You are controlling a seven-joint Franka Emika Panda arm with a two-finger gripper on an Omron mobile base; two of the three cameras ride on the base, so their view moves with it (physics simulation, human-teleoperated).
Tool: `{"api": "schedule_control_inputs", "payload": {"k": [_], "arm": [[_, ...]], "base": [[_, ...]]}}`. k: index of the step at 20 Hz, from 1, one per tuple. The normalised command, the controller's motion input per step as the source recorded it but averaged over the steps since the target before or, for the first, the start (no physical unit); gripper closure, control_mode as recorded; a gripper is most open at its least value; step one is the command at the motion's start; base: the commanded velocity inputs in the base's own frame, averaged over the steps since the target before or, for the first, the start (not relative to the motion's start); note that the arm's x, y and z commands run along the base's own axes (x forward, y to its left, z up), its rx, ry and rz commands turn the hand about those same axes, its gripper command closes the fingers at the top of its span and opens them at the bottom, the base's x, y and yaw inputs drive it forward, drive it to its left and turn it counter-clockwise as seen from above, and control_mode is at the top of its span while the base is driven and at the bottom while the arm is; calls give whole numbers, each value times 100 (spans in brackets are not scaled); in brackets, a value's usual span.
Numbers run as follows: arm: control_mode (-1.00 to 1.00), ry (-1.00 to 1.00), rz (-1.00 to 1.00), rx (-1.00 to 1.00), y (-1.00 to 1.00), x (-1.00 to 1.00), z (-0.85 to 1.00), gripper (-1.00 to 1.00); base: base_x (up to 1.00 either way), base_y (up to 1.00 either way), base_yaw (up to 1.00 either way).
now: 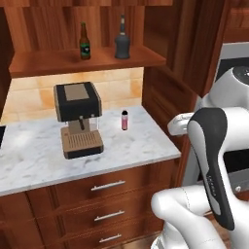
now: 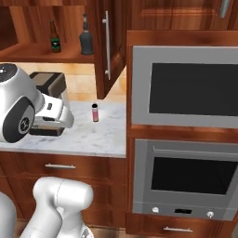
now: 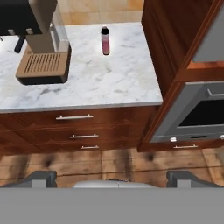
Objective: Sort all alcoholic drinks to one cabinet, and non-alcoholic drinks to the other.
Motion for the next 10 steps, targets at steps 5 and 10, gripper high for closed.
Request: {"api": "schedule_control_inputs", "payload": {"k": [5, 10], "arm": [[100, 0, 0, 0, 0, 0, 0, -100], [100, 0, 0, 0, 0, 0, 0, -100]], "base": [[-19, 26, -5], [15, 21, -1]]}}
